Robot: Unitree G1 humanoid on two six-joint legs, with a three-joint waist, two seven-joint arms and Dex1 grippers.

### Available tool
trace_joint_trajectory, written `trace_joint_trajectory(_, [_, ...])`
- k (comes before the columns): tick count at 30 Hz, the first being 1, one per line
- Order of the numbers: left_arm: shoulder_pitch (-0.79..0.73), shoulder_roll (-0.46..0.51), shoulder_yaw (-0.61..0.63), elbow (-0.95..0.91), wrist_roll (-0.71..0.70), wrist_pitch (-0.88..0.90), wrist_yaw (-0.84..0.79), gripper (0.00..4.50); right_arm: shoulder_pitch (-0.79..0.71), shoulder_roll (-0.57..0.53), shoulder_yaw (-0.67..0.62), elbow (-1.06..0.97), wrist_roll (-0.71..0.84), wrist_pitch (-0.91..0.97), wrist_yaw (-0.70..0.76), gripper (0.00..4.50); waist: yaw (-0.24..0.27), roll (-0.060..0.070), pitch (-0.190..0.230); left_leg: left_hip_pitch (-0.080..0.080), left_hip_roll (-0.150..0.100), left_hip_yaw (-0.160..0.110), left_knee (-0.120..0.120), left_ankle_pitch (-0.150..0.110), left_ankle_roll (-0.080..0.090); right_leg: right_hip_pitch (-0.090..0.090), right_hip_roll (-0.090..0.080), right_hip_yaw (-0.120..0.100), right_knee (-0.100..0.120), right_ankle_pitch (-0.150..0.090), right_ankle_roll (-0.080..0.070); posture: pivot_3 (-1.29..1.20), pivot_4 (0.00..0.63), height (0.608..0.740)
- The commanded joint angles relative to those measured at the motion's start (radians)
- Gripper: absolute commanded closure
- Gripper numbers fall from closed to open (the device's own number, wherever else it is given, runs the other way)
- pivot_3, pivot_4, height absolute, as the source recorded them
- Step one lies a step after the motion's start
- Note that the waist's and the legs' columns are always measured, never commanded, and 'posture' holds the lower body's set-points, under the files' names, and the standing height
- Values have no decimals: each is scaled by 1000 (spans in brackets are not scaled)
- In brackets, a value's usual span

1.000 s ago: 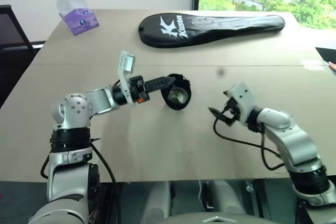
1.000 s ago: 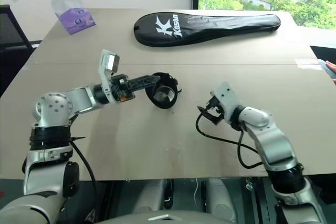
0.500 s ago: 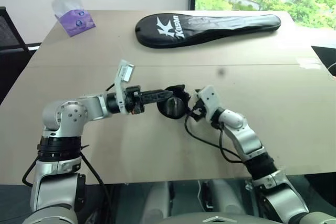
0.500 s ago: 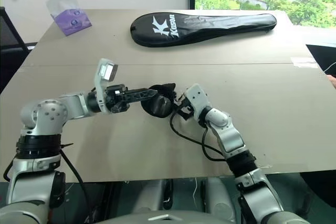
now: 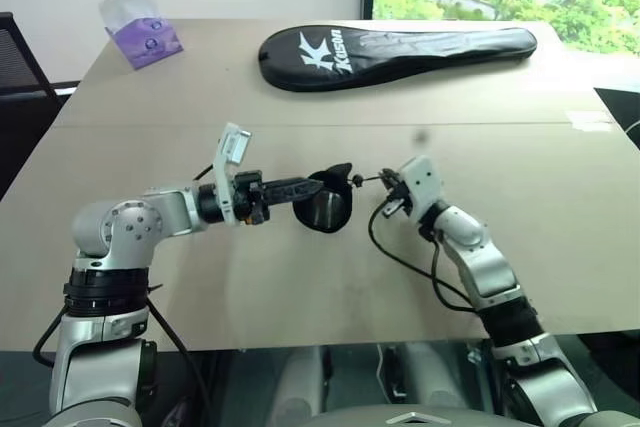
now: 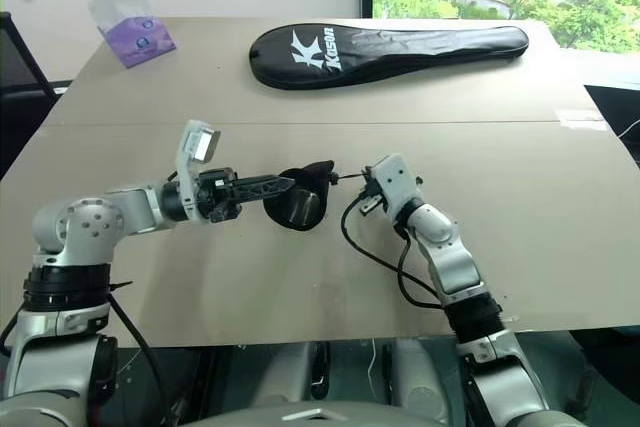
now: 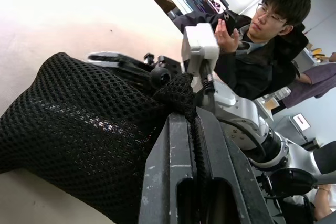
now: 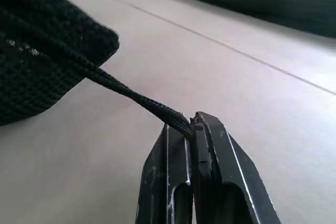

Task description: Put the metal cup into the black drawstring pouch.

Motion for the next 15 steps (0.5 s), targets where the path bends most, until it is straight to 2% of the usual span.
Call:
trace_joint_trajectory(1, [3,-9,18,-8,-1,-27,-16,4500,3,-27,-30,-143,-3,50,-10,4478,-1,0,0,0,0,0,0,0,0,0,0,0,0,0,0,0,150,740])
trace_joint_trajectory(6, [-22,-56,14,-9,6,-45,11,4500,-22,-82,-70,-292,-17,136,-15,4478,1,0,0,0,0,0,0,0,0,0,0,0,0,0,0,0,150,740])
trace_joint_trajectory(10, [-56,-114,0,-19,71,-172,8,4500,-90,-166,-106,-434,-33,241,6,4478,6,1,0,-1,0,0,0,0,0,0,2,0,0,0,0,0,150,740])
trace_joint_trajectory(13, [-99,-171,-29,-63,98,-217,48,3552,-175,-222,-119,-529,-22,333,33,4500,10,0,0,-1,0,1,0,0,0,-1,2,0,0,0,0,0,150,740])
trace_joint_trajectory(15, [-135,-209,-61,-96,150,-265,97,2616,-235,-254,-119,-571,-21,382,51,4500,16,0,0,-2,0,1,0,0,0,-1,3,0,0,0,0,0,150,740])
